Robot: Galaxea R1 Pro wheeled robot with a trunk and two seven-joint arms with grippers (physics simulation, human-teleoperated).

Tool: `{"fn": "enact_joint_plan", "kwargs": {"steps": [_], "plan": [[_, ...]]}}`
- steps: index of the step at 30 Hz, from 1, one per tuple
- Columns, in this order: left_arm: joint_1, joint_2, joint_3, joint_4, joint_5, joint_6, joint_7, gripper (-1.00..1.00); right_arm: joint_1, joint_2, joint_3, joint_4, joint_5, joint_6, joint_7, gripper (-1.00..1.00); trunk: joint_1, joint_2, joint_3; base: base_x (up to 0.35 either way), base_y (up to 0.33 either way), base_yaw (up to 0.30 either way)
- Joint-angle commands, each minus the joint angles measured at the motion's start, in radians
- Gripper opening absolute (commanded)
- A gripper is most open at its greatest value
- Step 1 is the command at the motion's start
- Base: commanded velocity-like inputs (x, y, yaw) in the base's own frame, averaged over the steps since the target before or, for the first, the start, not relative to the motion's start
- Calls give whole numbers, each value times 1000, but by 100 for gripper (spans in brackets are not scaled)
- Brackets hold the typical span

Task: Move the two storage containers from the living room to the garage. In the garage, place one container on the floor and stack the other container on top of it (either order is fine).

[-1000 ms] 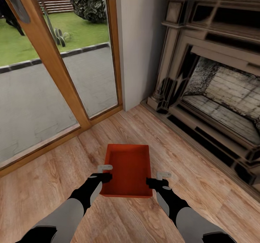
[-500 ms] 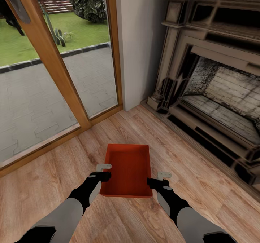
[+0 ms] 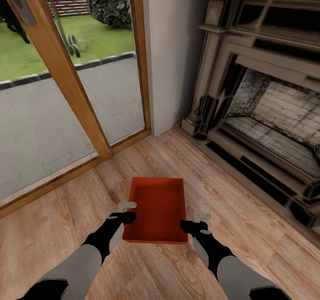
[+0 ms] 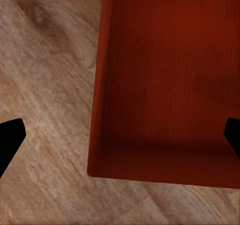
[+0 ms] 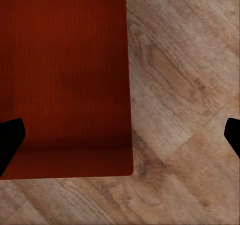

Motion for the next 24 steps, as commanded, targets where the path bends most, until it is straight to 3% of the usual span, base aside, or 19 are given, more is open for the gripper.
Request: {"fn": "enact_joint_plan", "kwargs": {"steps": [1, 16, 24], "plan": [[0, 0, 3, -2, 1, 6, 2, 100, 0, 0, 7, -1, -10, 1, -6, 100, 4, -8, -4, 0, 0, 0], [0, 4, 6, 3, -1, 6, 3, 100, 0, -4, 7, -1, -12, -11, -11, 100, 61, -113, -51, 0, 0, 0], [0, 25, 4, 7, -2, 6, 2, 100, -1, -4, 6, -11, -8, -12, -10, 100, 92, -169, -76, 0, 0, 0]]}}
